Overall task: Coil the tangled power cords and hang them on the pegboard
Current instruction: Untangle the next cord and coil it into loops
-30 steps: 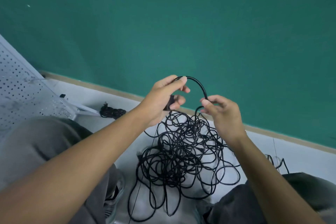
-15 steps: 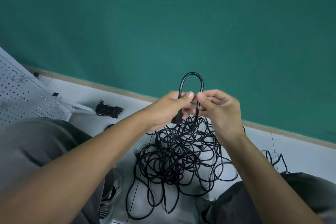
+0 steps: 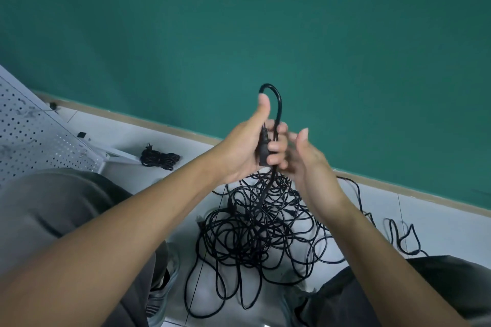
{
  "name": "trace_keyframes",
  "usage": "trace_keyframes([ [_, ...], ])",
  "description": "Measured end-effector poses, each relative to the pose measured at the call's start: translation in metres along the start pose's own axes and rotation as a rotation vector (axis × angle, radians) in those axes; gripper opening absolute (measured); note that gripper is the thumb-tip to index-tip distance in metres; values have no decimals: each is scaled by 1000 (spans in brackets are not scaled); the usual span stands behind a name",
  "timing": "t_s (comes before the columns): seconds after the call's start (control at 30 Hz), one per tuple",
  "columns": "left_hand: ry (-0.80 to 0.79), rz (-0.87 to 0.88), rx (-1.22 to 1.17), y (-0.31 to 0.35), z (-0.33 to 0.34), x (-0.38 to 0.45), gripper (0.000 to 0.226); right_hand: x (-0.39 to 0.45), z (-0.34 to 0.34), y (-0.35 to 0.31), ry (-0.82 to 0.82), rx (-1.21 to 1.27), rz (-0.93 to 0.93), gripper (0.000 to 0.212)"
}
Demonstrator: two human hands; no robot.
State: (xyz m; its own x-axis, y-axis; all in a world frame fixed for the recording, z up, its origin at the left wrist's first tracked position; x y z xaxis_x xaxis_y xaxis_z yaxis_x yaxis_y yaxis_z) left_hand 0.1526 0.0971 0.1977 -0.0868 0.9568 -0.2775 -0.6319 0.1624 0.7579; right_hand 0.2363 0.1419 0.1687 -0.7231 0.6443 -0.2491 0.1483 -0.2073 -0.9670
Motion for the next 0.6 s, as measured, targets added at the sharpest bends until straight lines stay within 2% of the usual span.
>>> trace_keyframes([
  [0.1,120,56,-162,12,-17,4,66,-13,30,22,-193,-42,120,84],
  [0.17,199,110,-248,22,-31,5,63,-22,43,30,-255,-130,136,82],
  [0.27,371,160,-223,33,-54,3,58,-33,52,28,-296,-266,96,58],
  [0.33,495,171,-94,37,-68,0,53,-36,52,22,-325,-405,31,29],
  [0.4,552,161,116,41,-76,-2,49,-36,44,15,-319,-498,-25,22],
  [0.5,483,87,428,35,-77,2,45,-34,28,-5,-237,-529,-114,21],
  [0.6,303,1,647,13,-64,8,51,-31,7,-27,-87,-485,-216,17],
])
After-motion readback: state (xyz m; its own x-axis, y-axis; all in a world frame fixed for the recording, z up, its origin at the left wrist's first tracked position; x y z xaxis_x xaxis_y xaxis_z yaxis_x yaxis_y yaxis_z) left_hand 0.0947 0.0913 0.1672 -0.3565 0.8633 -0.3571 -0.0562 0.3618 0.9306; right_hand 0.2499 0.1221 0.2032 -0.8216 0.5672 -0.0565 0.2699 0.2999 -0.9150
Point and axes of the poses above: each hand's wrist, its own x-axis towards the middle knuckle, its own z-axis out of the palm, y = z × x, the point moved 8 cm from there along x, towards the middle knuckle, and after that the axes turned 5 degrees about -x, right-handed, at the moved point
